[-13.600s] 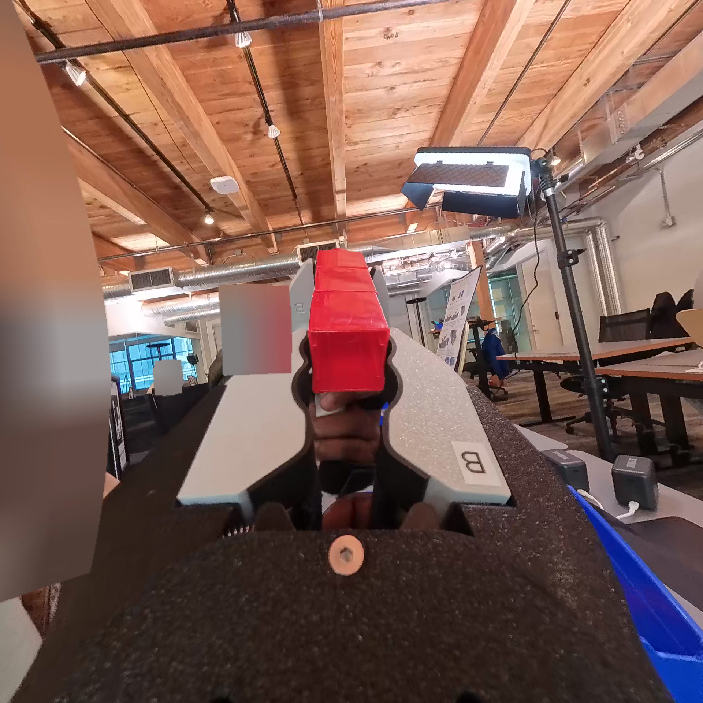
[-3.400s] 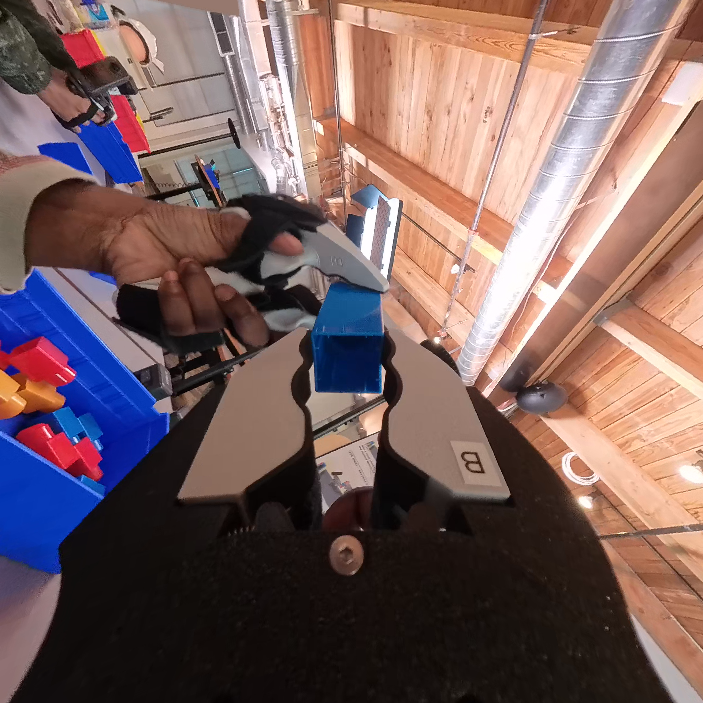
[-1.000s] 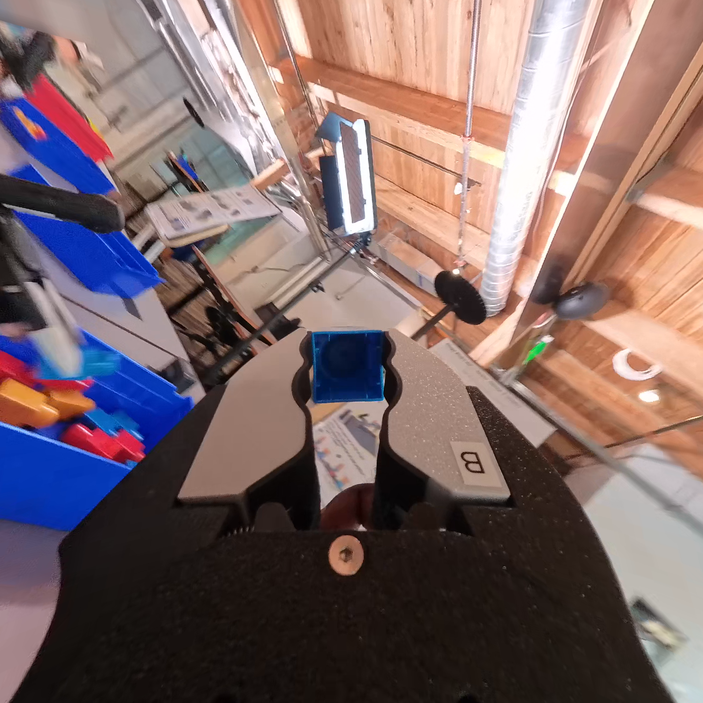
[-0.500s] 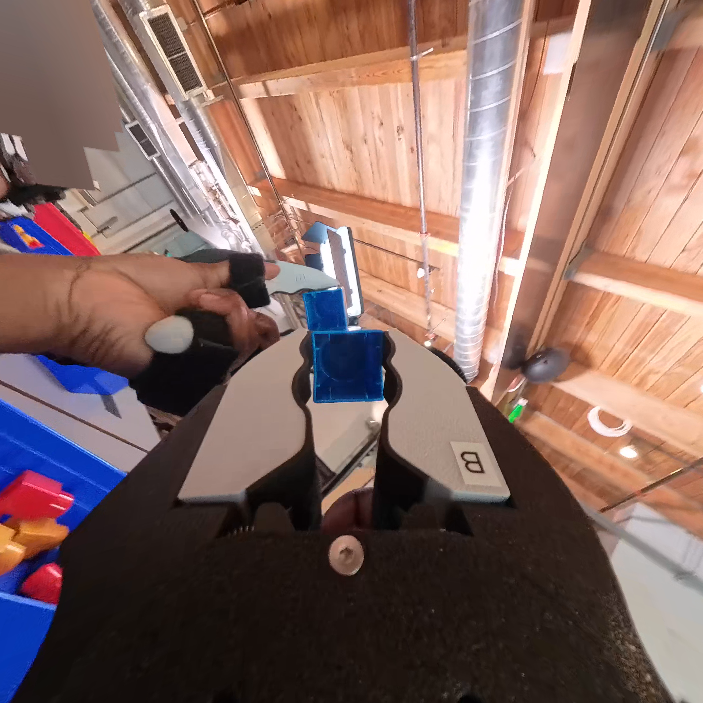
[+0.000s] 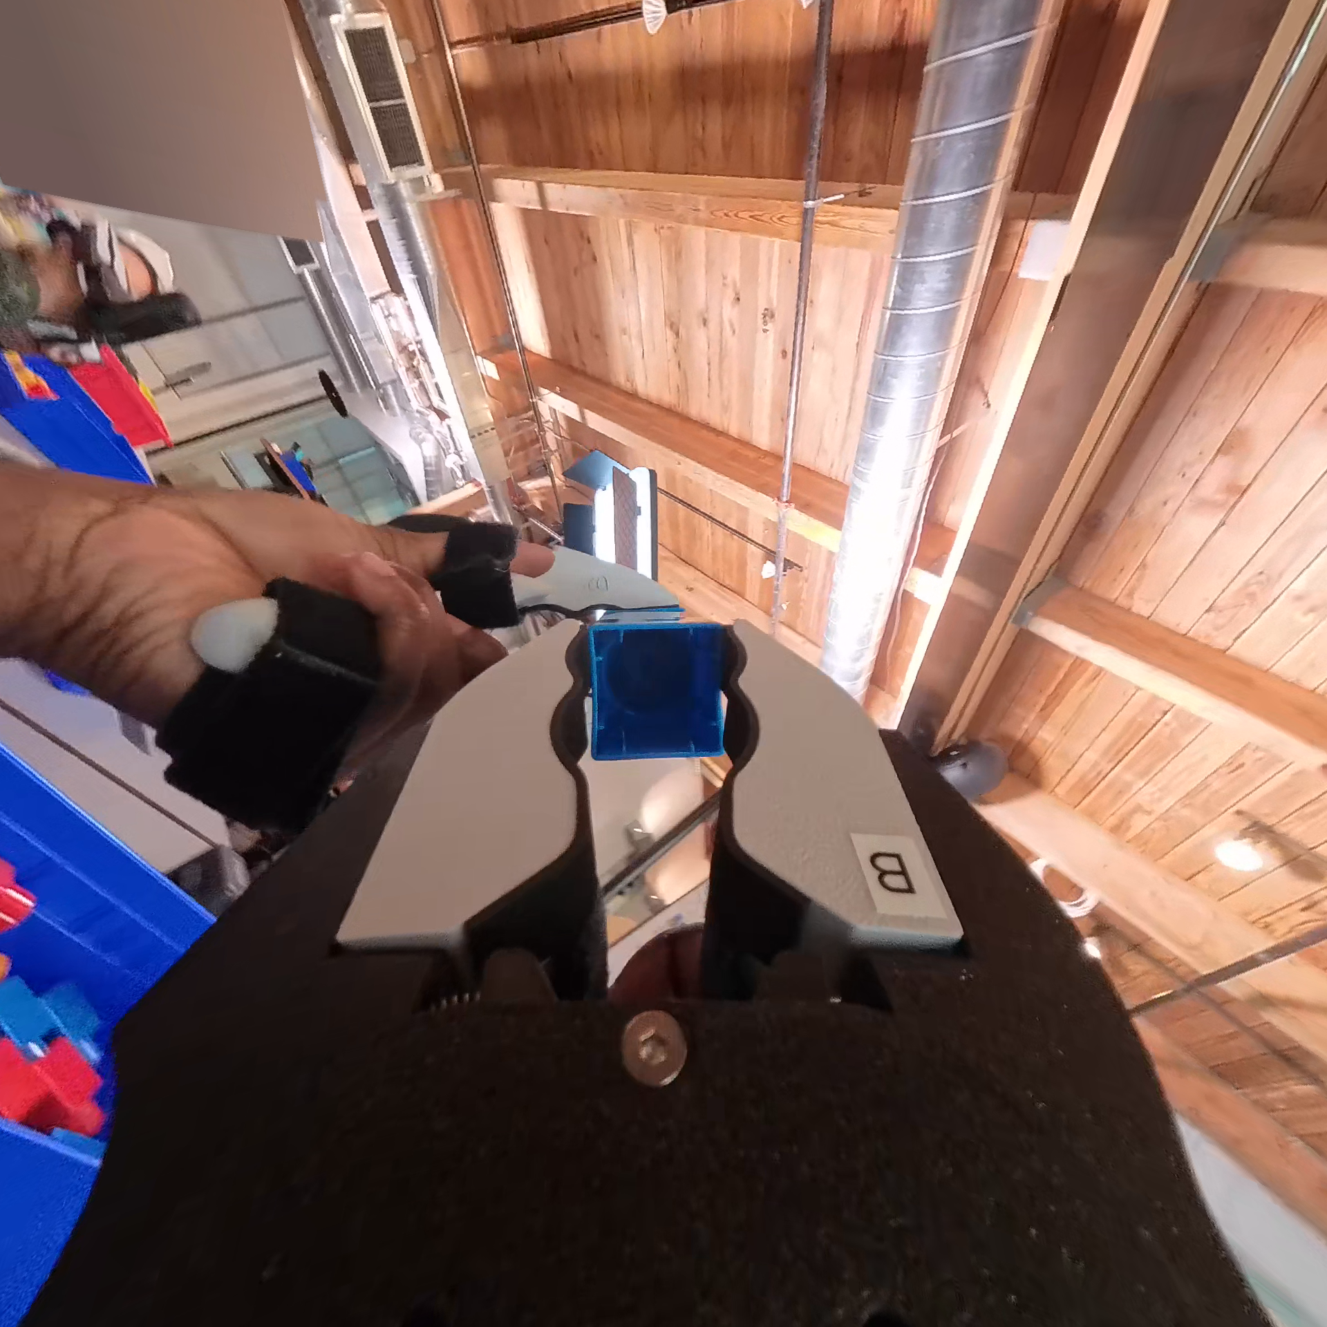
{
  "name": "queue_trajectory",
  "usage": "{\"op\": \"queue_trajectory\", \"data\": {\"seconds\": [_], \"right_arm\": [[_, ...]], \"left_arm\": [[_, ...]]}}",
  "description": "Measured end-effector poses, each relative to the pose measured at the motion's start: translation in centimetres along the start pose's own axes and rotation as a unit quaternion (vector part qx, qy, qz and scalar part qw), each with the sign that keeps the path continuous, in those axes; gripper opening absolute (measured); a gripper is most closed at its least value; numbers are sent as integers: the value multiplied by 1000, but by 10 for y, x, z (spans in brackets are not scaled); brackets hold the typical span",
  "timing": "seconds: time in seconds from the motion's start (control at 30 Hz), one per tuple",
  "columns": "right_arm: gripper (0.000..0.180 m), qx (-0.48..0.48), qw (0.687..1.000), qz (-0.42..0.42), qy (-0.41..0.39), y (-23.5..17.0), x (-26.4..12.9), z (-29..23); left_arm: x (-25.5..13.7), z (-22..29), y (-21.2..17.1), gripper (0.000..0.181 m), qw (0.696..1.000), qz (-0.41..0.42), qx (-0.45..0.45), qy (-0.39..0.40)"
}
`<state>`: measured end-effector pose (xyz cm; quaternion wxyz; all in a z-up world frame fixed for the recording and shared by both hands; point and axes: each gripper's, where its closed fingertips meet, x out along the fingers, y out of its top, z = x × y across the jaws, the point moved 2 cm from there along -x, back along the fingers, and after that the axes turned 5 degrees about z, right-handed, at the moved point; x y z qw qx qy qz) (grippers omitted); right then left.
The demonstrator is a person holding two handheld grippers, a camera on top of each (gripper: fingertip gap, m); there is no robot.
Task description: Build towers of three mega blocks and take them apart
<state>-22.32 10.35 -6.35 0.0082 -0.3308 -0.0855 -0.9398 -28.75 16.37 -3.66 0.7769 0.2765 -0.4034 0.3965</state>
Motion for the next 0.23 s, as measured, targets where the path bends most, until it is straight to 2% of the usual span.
{"op": "queue_trajectory", "data": {"seconds": [0.1,0.23], "right_arm": [[34,-64,998,-5,5,2,-1,-3],[34,-56,998,5,5,5,-4,2]], "left_arm": [[0,1,-3,36,1000,2,21,1],[2,7,-9,36,996,-48,69,-4]]}}
